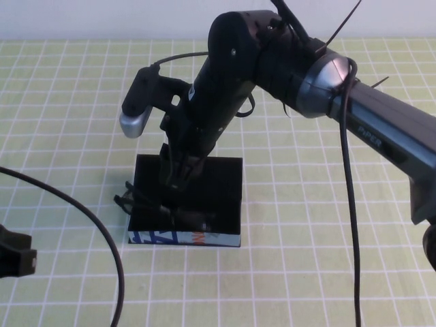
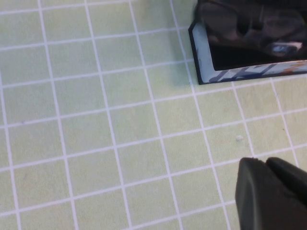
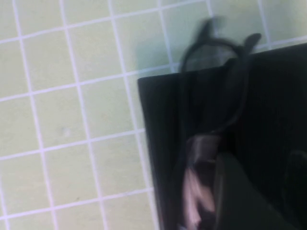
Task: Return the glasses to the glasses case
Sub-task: Place the glasses in the glasses case
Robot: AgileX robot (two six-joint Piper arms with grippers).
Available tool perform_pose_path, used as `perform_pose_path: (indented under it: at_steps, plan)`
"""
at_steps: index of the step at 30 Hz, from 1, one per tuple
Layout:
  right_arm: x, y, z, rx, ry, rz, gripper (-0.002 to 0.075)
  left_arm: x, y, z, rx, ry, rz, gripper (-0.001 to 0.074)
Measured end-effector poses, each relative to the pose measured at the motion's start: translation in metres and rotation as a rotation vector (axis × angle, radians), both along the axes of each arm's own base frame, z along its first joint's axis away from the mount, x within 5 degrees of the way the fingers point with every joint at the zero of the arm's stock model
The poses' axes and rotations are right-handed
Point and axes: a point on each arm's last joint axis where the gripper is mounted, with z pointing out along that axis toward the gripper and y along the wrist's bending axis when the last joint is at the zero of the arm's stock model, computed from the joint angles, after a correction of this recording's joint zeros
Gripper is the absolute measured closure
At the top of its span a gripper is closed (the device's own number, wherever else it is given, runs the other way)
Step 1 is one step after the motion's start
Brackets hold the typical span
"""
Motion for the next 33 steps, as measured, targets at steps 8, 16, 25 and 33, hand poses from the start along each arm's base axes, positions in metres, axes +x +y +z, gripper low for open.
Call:
perform_pose_path:
  at_steps: [8,16,25,33]
  plan:
    - [-0.002,-0.001,-0.008,-0.019,0.035,0.004,0.0512,0.0,0.0,0.0,0.001,0.006,-0.002,0.0738]
    - [-0.005,0.0,-0.013,-0.011,0.072,0.006,0.0511,-0.002,0.0,-0.001,0.002,0.023,-0.007,0.0738]
    - [-0.002,0.007,-0.038,0.012,0.111,-0.001,0.044,-0.002,0.0,-0.001,0.003,0.028,-0.009,0.0738]
    - [-0.003,0.02,-0.063,0.015,0.15,0.018,0.0433,-0.002,0.0,-0.002,0.005,0.029,-0.013,0.0738]
